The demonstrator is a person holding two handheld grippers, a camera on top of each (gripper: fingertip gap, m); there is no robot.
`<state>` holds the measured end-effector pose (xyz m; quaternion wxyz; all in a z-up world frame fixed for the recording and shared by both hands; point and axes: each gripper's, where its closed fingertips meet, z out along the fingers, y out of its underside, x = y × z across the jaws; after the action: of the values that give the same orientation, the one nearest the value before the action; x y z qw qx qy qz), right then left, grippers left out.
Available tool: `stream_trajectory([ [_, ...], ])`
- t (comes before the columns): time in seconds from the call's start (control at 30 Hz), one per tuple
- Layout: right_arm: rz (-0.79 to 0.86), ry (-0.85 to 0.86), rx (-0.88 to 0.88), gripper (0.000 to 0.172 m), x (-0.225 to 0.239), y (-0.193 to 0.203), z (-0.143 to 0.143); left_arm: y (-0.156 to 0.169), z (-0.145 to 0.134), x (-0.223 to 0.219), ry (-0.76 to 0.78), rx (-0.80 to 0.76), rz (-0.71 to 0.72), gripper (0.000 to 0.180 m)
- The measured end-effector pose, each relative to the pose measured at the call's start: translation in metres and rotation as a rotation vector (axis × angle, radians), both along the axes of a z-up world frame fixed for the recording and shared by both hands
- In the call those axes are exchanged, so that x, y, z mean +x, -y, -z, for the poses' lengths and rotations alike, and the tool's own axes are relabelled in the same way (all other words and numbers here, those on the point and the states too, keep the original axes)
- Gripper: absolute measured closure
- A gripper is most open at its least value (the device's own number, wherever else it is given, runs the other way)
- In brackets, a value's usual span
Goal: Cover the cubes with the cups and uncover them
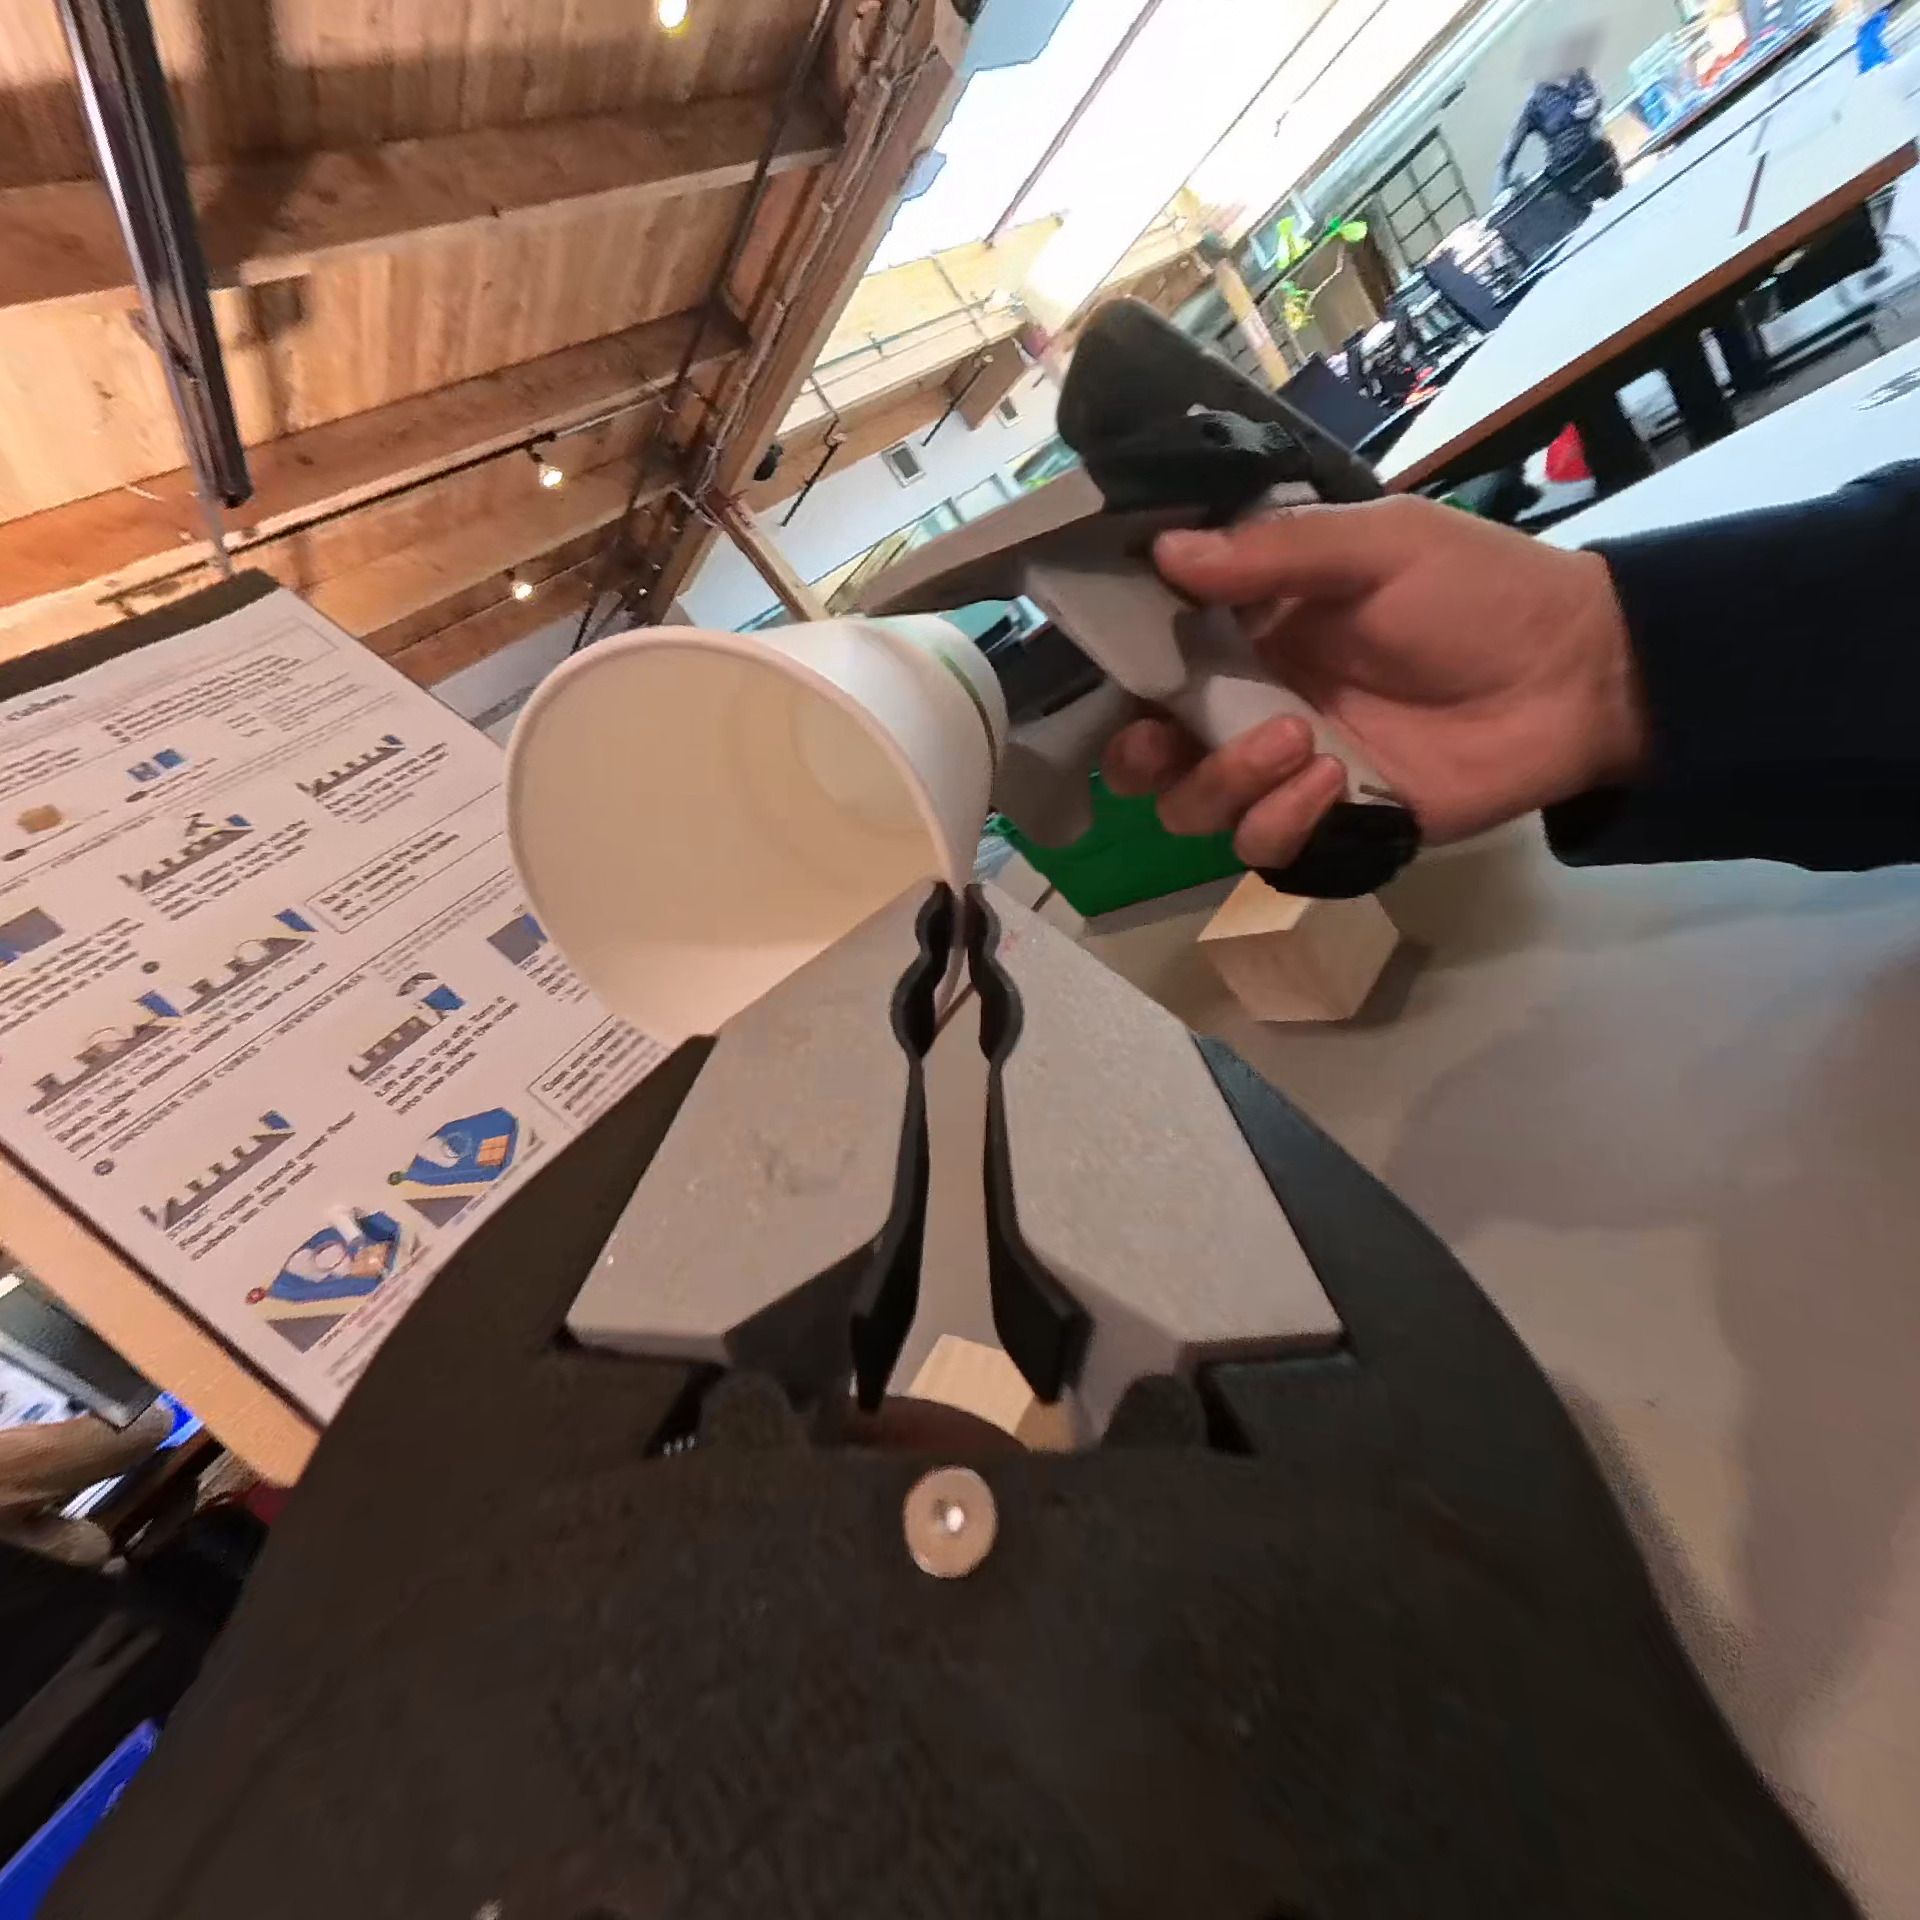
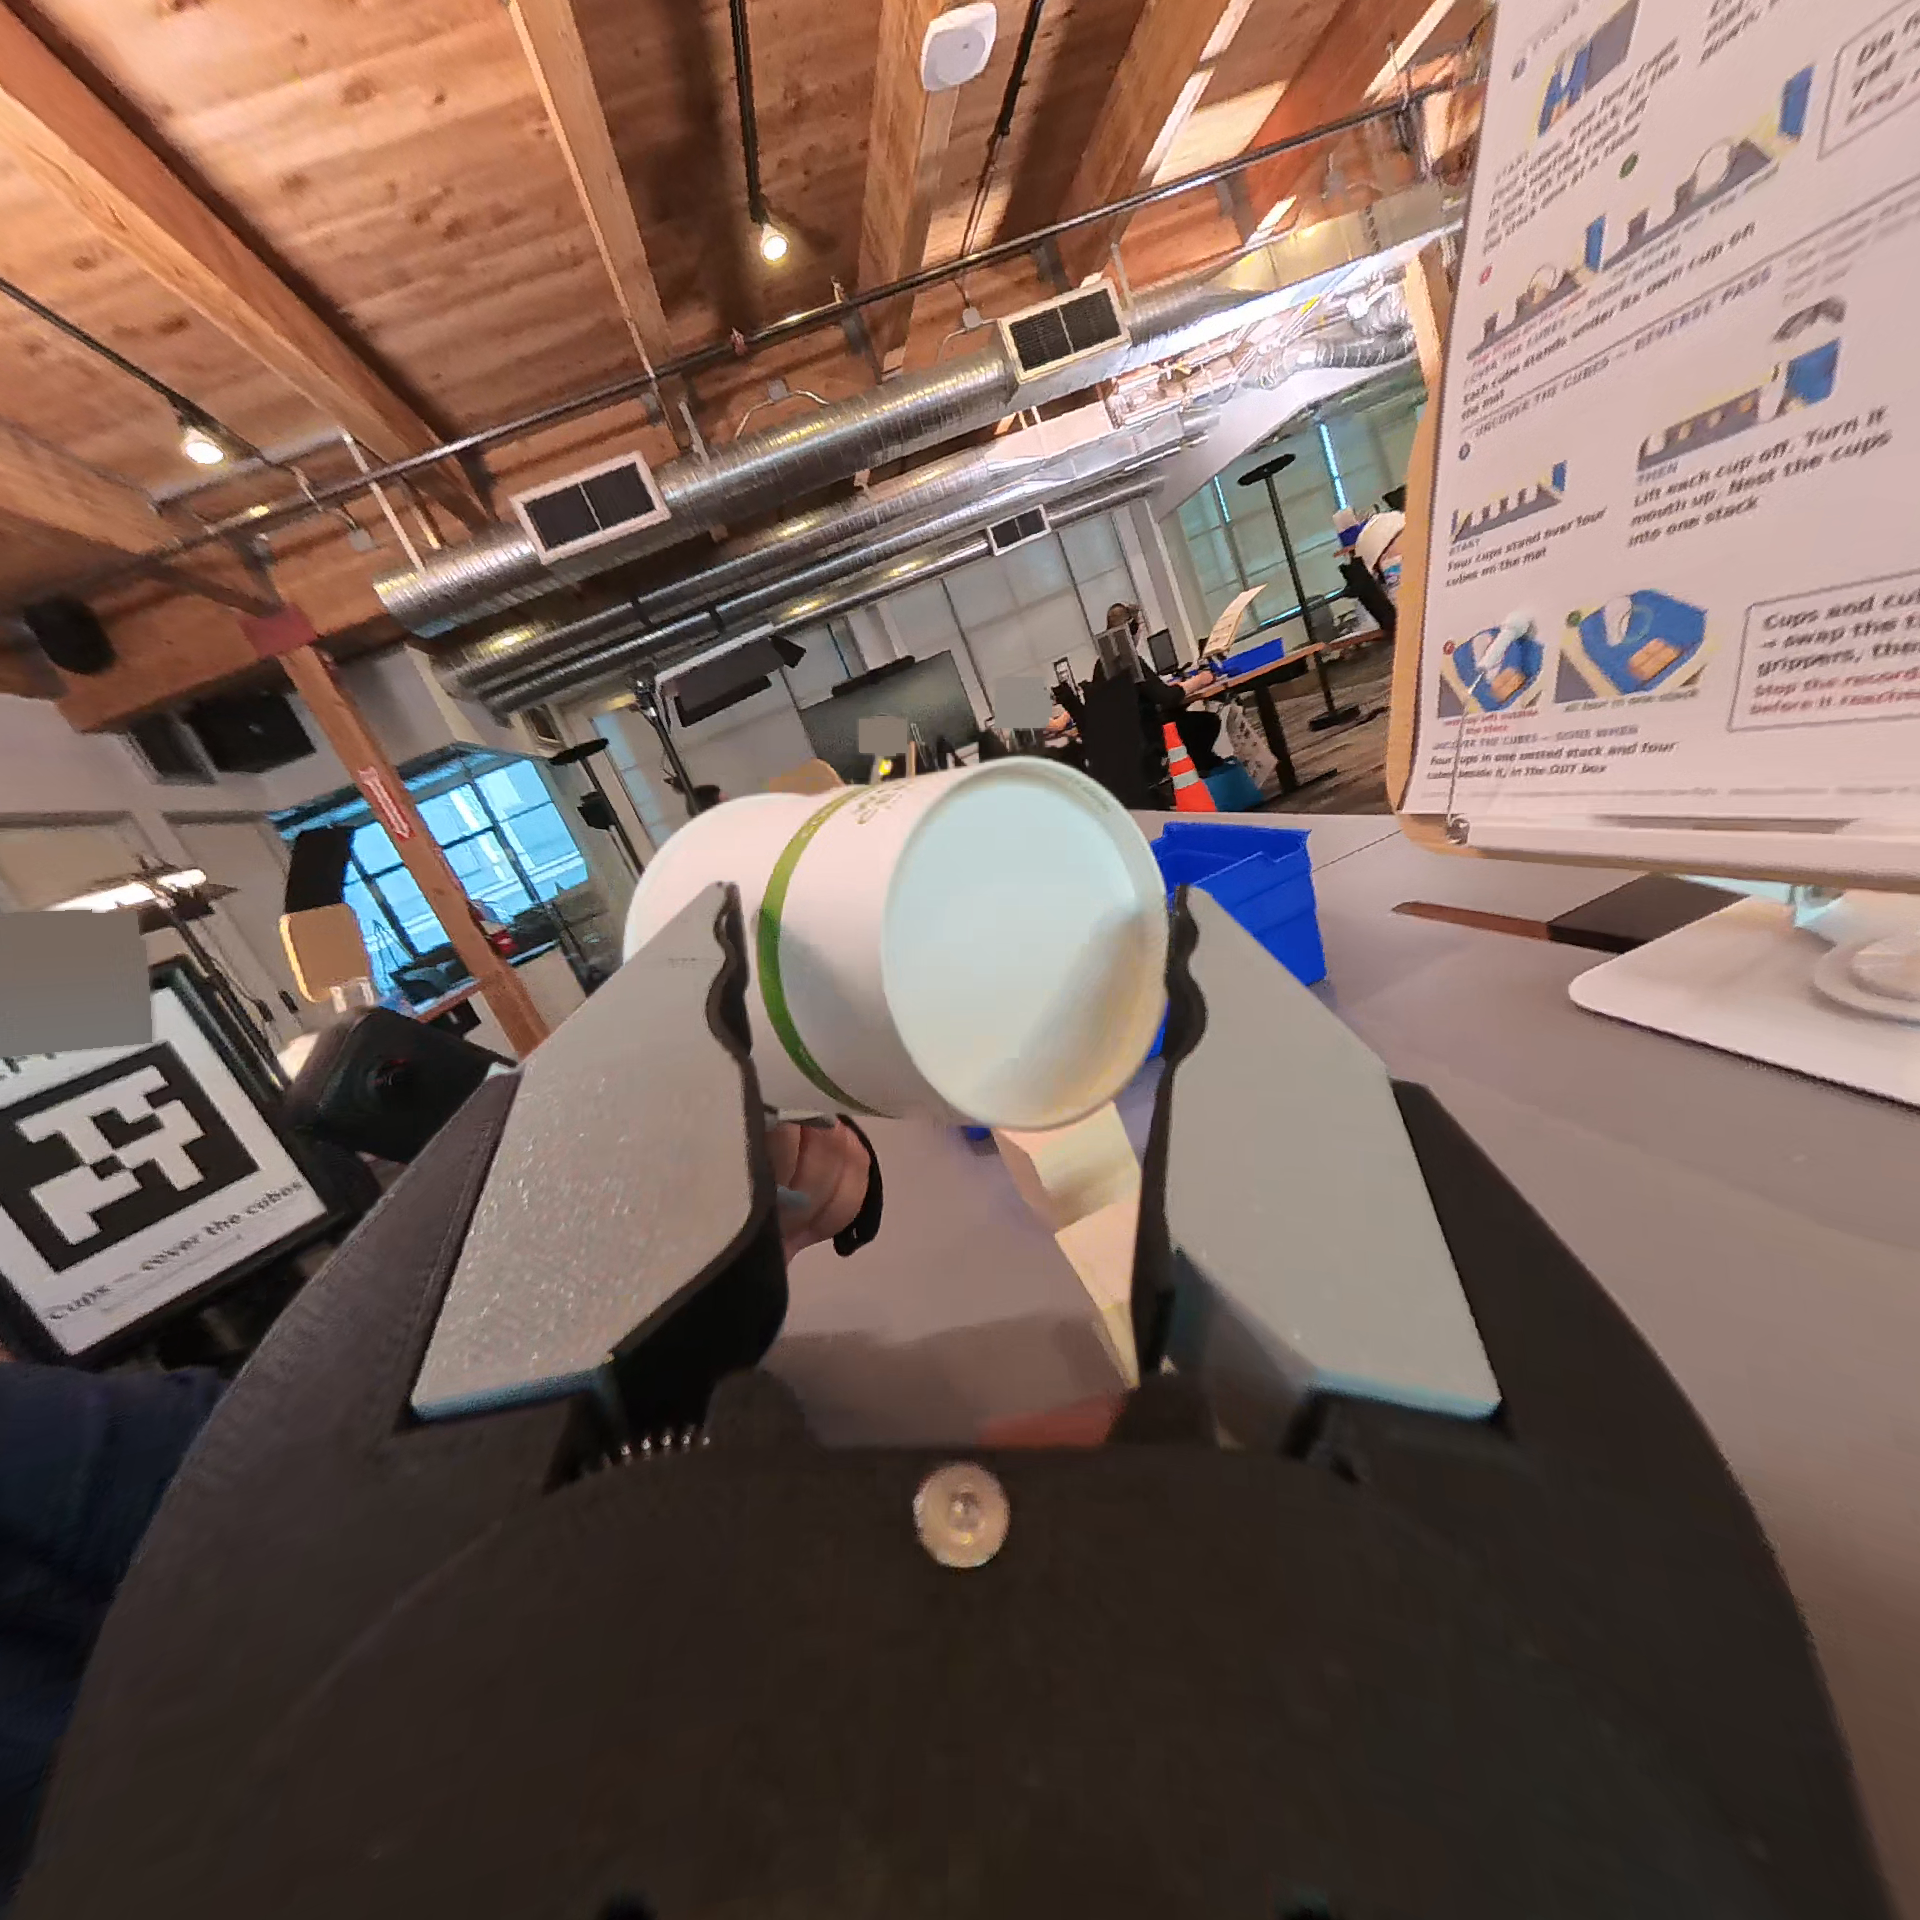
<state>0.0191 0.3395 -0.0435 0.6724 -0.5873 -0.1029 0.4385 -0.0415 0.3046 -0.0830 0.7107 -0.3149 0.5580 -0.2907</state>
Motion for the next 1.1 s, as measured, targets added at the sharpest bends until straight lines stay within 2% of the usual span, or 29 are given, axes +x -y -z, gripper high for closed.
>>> stream_trajectory([
  [0.17,-0.047,0.065,0.033,0.1,-0.002,0.011,-0.002,0.012,0.007,-0.002,-0.005,0.021,0.099,0.18],
  [0.3,-0.094,0.074,0.065,0.107,0.0,0.023,-0.007,0.01,0.007,-0.007,0.009,-0.023,0.158,0.18],
  [0.47,-0.081,0.146,0.063,0.109,0.0,0.025,-0.003,0.003,0.012,-0.007,-0.019,-0.021,0.129,0.18],
  [0.63,-0.065,0.168,0.058,0.11,0.001,0.026,-0.003,0.0,0.007,-0.01,0.0,-0.024,0.111,0.18],
  [0.67,-0.053,0.174,0.057,0.115,0.003,0.025,-0.002,-0.001,0.007,-0.01,-0.004,-0.028,0.112,0.18],
  [0.7,-0.049,0.18,0.066,0.131,0.004,0.026,-0.003,-0.002,0.007,-0.01,-0.002,-0.027,0.104,0.18],
  [0.77,-0.071,0.175,0.091,0.148,0.004,0.031,-0.006,-0.002,0.009,-0.009,-0.01,-0.023,0.107,0.18],
  [0.8,-0.105,0.172,0.104,0.162,0.001,0.036,-0.007,-0.001,0.01,-0.009,-0.011,-0.021,0.108,0.18],
  [0.87,-0.108,0.16,0.081,0.158,0.003,0.034,-0.006,-0.001,0.01,-0.009,-0.009,-0.007,0.1,0.18],
  [0.93,-0.066,0.139,0.06,0.134,0.011,0.029,-0.007,-0.001,0.008,-0.01,-0.002,-0.004,0.098,0.18],
  [1.03,-0.102,0.119,0.072,0.147,0.012,0.034,-0.01,-0.002,0.004,-0.012,0.019,-0.007,0.093,0.18],
  [1.1,-0.073,0.125,0.054,0.143,0.017,0.031,-0.007,-0.004,0.001,-0.014,0.035,-0.006,0.085,0.18],
])
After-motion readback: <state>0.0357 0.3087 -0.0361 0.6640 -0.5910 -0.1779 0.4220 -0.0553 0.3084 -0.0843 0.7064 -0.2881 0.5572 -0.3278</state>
